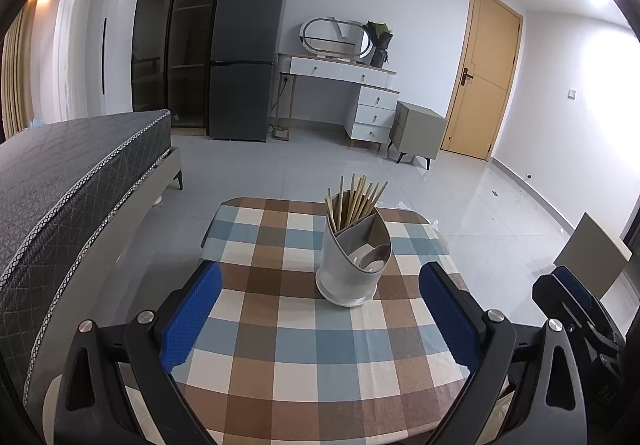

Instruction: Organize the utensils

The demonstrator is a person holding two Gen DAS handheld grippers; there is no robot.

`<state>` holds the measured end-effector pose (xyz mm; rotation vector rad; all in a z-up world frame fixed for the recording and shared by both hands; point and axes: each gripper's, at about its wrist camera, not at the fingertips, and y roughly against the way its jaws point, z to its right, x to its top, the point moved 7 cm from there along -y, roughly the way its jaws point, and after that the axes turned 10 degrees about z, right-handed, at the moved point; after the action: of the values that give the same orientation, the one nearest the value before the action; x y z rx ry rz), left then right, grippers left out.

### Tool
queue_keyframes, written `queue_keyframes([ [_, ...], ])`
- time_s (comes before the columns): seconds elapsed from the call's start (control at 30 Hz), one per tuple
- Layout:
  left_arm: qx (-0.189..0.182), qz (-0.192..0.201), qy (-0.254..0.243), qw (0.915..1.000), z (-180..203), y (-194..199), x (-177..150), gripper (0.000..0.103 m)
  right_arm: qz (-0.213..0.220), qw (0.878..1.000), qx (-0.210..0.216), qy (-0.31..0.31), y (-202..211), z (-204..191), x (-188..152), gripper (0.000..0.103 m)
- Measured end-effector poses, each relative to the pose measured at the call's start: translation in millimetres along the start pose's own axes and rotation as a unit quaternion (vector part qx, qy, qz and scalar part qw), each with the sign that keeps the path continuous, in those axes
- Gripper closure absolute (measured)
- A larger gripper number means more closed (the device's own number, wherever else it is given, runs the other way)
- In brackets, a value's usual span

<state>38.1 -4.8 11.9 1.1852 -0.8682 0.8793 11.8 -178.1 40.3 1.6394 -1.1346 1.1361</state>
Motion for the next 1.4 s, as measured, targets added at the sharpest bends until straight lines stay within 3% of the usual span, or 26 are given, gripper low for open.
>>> queue_keyframes([
  [1.4,0.013,-0.004,0.011,0.9998,-4.8,-1.7,-5.5,0.007,-0.010,1.000,-0.001,-0.005,1.6,2.4,-10.9,0.000],
])
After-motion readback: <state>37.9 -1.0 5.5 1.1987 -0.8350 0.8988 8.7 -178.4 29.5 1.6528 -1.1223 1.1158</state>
